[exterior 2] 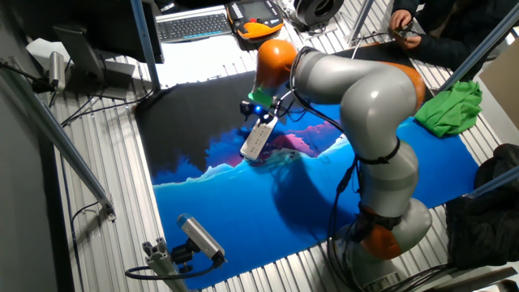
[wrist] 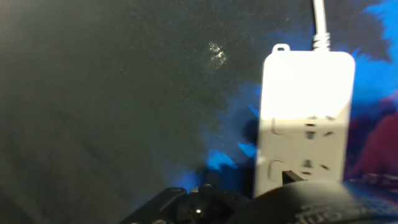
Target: Turn off the power strip by pressing the button
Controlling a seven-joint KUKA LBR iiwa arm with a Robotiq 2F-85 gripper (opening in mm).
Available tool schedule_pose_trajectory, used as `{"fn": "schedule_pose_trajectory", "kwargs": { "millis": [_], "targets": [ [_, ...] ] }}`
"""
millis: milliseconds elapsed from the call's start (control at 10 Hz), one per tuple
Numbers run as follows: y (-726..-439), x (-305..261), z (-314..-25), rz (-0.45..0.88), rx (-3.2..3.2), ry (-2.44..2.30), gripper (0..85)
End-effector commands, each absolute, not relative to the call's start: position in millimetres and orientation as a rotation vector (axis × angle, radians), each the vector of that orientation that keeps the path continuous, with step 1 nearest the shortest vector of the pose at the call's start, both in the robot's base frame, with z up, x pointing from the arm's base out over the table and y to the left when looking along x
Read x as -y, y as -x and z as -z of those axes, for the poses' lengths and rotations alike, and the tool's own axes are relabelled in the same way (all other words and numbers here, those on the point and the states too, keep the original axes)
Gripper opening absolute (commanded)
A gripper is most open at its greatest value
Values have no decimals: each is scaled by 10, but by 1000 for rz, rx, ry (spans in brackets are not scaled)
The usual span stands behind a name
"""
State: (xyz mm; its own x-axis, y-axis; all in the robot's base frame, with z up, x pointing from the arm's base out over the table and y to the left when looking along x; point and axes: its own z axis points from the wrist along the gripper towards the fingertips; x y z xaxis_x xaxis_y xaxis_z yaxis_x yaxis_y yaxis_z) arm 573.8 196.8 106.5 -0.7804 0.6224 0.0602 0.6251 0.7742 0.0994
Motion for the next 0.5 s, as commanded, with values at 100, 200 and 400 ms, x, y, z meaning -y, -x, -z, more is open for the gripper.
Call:
{"fn": "schedule_pose_trajectory", "kwargs": {
  "millis": [100, 200, 400],
  "targets": [
    [-5671, -1808, -1416, 166, 2975, 889, 340],
    [-5623, -1734, -1545, 145, 2993, 819, 340],
    [-5552, -1579, -1812, 62, 3035, 665, 0]
  ]
}}
